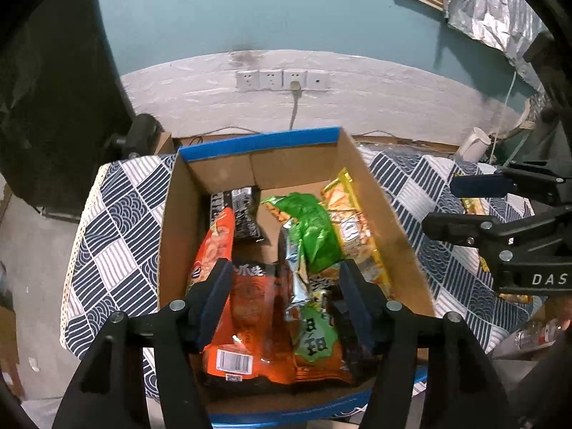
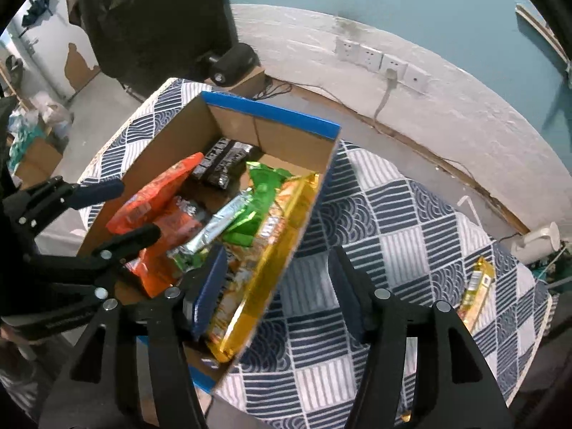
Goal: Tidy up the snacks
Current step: 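Move the right tool back over the remaining yellow bar and orange packet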
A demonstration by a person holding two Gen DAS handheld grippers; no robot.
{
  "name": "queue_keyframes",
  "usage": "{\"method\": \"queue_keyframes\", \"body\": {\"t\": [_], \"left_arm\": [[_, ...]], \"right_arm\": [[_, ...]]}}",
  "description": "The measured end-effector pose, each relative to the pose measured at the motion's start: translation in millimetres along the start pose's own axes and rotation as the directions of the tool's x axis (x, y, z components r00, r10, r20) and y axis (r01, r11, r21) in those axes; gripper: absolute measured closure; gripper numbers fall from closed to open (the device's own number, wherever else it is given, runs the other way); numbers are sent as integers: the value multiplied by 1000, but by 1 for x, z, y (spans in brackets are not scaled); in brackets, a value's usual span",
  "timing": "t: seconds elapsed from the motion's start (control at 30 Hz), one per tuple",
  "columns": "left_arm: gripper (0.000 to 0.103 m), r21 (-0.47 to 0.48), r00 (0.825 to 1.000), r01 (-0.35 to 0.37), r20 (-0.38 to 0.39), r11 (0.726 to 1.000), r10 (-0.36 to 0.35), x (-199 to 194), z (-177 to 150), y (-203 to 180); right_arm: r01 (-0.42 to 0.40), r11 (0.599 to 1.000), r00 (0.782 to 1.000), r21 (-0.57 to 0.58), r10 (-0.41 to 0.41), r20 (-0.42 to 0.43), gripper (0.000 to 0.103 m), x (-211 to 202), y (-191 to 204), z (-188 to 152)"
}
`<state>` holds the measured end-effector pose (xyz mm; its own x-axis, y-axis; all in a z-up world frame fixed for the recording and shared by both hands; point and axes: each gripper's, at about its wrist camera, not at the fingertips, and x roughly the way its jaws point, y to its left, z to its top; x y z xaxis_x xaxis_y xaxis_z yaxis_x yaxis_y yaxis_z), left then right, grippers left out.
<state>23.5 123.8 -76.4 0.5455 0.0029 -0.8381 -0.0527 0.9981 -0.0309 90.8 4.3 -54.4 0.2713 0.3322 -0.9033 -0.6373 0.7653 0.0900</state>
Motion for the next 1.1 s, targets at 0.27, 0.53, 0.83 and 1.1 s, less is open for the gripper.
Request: {"method": "queue_keyframes", "body": {"t": [0.27,0.53,0.83,1.1], "left_arm": [[36,57,1000,19,20,998,-20,-8,4,-24],[36,129,999,43,15,991,-45,-8,8,-59],[35,222,997,73,0,972,-75,-5,12,-108],[35,280,995,98,-39,955,-90,6,9,-151]], "right_arm": [[34,999,999,9,-35,28,38,-25,-21,-17],[59,997,996,41,-62,57,35,-52,-48,-41],[88,990,994,111,-95,54,34,-68,-87,-75],[106,976,992,189,-116,40,34,-77,-128,-107]]}}
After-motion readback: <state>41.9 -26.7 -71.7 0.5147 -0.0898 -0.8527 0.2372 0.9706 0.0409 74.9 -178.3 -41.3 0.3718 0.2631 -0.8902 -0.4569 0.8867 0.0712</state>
